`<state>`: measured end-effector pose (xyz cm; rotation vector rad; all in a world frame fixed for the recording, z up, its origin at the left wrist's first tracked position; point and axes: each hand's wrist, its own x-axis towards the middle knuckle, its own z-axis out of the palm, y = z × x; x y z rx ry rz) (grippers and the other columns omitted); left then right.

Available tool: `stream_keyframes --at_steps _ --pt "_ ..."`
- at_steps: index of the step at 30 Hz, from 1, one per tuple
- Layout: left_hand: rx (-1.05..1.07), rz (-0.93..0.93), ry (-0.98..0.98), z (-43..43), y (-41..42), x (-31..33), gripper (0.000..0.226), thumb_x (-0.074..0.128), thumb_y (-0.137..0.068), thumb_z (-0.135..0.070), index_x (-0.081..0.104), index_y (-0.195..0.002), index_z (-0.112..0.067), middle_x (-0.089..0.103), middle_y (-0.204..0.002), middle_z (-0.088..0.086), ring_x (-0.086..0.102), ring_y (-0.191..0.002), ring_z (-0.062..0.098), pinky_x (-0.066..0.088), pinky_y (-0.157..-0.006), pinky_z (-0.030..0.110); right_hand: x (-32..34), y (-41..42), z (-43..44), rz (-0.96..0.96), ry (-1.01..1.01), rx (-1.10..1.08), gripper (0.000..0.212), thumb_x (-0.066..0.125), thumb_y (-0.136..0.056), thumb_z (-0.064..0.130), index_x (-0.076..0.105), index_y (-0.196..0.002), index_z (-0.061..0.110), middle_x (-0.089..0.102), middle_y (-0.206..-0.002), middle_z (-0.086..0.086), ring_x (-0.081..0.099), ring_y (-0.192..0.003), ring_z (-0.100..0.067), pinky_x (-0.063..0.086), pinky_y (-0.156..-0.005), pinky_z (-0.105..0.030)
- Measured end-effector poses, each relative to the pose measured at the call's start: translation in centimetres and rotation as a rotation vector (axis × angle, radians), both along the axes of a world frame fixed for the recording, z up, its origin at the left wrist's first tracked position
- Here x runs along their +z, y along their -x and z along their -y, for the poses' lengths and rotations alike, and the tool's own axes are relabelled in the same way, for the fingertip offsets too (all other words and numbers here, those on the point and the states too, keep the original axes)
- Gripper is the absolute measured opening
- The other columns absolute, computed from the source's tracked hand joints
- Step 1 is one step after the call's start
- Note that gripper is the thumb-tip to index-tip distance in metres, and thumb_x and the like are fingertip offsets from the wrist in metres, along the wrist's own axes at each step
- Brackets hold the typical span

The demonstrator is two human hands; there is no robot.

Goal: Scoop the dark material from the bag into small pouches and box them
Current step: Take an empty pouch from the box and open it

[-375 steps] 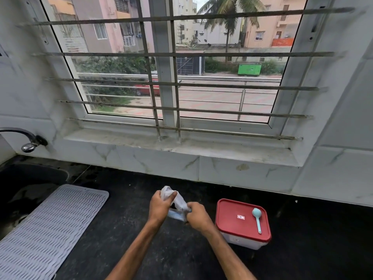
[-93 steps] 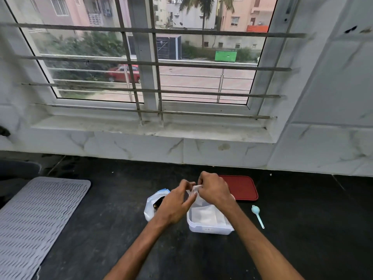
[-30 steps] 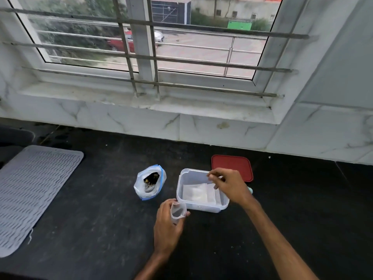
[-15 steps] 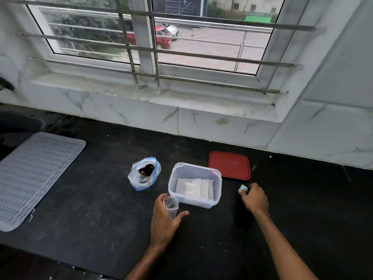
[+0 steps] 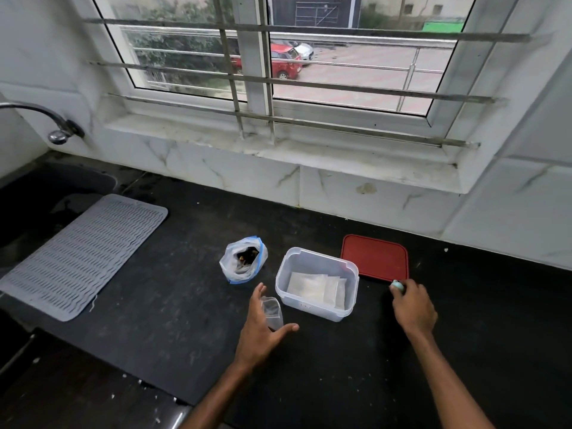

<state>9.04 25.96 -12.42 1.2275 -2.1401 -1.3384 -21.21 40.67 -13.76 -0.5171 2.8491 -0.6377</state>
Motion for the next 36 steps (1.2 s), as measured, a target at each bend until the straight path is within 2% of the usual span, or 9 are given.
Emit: stream_keyframes --at_steps 5,9,15,18,23,26,29,32,36 --pt "-0.081 -0.048 -0.034 -0.6 1.0 0.7 0.130 0.083 -0.066 -0.056 -0.013 -0.152 -0.038 -0.006 -0.164 -0.010 0.007 -0.149 0.006 0.021 -0.117 0.031 1.9 0.9 0.3 -0.019 0.202 -0.063 0.031 0.058 -0.096 0.038 0.061 -0.117 0.014 0.066 -0.109 -0.015 0.062 -0.099 -0.038 0.050 -0.078 -0.045" --pt "-0.076 -0.106 -0.007 -0.8 2.1 0.4 0.130 0.073 -0.068 -0.070 -0.023 -0.149 -0.040 -0.027 -0.157 -0.024 -0.008 -0.151 0.006 0.015 -0.124 0.042 4.2 0.7 1.2 -0.049 0.277 -0.068 0.032 0.059 -0.096 0.036 0.061 -0.117 0.012 0.068 -0.107 -0.018 0.064 -0.098 -0.039 0.044 -0.072 -0.037" --pt "-0.018 -0.178 0.036 1.0 1.4 1.0 0.103 0.042 -0.078 -0.083 -0.013 -0.153 -0.039 -0.016 -0.161 -0.023 -0.006 -0.149 -0.001 0.009 -0.124 0.038 8.1 -0.2 4.6 -0.053 0.503 -0.003 0.028 0.054 -0.096 0.044 0.059 -0.117 0.026 0.073 -0.088 -0.006 0.071 -0.080 -0.032 0.054 -0.070 -0.038" --pt "0.067 -0.179 0.102 3.0 1.3 2.0 0.094 0.045 -0.085 -0.074 0.000 -0.156 -0.031 0.000 -0.164 -0.012 0.007 -0.150 0.005 0.015 -0.121 0.032 9.7 -2.1 7.9 0.048 0.614 0.162 0.025 0.053 -0.099 0.039 0.064 -0.118 0.025 0.070 -0.087 0.004 0.065 -0.073 -0.020 0.052 -0.067 -0.034" --pt "0.370 -0.189 0.279 8.5 0.1 2.4 0.069 0.071 -0.086 -0.013 0.034 -0.144 -0.009 0.039 -0.145 0.008 0.042 -0.133 0.022 0.038 -0.113 0.041 11.6 -9.1 13.8 0.451 0.482 0.586 0.031 0.054 -0.100 0.012 0.061 -0.127 0.026 0.067 -0.087 0.003 0.059 -0.075 -0.008 0.042 -0.064 -0.016" --pt "0.413 -0.091 0.325 12.3 -1.0 1.5 0.067 0.074 -0.082 -0.010 0.039 -0.140 -0.003 0.044 -0.142 0.015 0.043 -0.132 0.030 0.035 -0.113 0.043 10.8 -13.7 17.4 0.460 0.342 0.679 0.024 0.060 -0.095 0.004 0.066 -0.117 0.012 0.072 -0.083 -0.005 0.065 -0.069 -0.007 0.052 -0.064 -0.016" --pt "0.397 0.017 0.247 14.9 -1.4 0.3 0.067 0.077 -0.081 -0.019 0.044 -0.136 0.000 0.045 -0.140 0.019 0.043 -0.130 0.034 0.034 -0.111 0.042 9.3 -16.7 20.8 0.281 0.124 0.633 0.009 0.073 -0.086 0.018 0.068 -0.093 0.015 0.074 -0.085 -0.007 0.071 -0.079 -0.021 0.059 -0.078 -0.037" --pt "0.308 0.127 0.149 16.4 -1.2 -1.1 0.071 0.079 -0.079 -0.031 0.047 -0.135 0.001 0.044 -0.139 0.020 0.041 -0.131 0.036 0.033 -0.111 0.042 8.6 -18.1 23.0 0.090 -0.083 0.671 0.019 0.069 -0.090 0.029 0.067 -0.100 0.013 0.070 -0.104 -0.014 0.066 -0.099 -0.033 0.052 -0.083 -0.039" --pt "0.227 0.197 0.083 17.9 -0.4 -2.1 0.074 0.076 -0.082 -0.035 0.043 -0.141 -0.004 0.047 -0.137 0.018 0.043 -0.128 0.035 0.034 -0.107 0.040 7.3 -18.6 24.8 -0.011 -0.224 0.725 0.022 0.052 -0.095 0.008 0.062 -0.114 0.009 0.064 -0.114 -0.017 0.063 -0.107 -0.037 0.051 -0.086 -0.043"
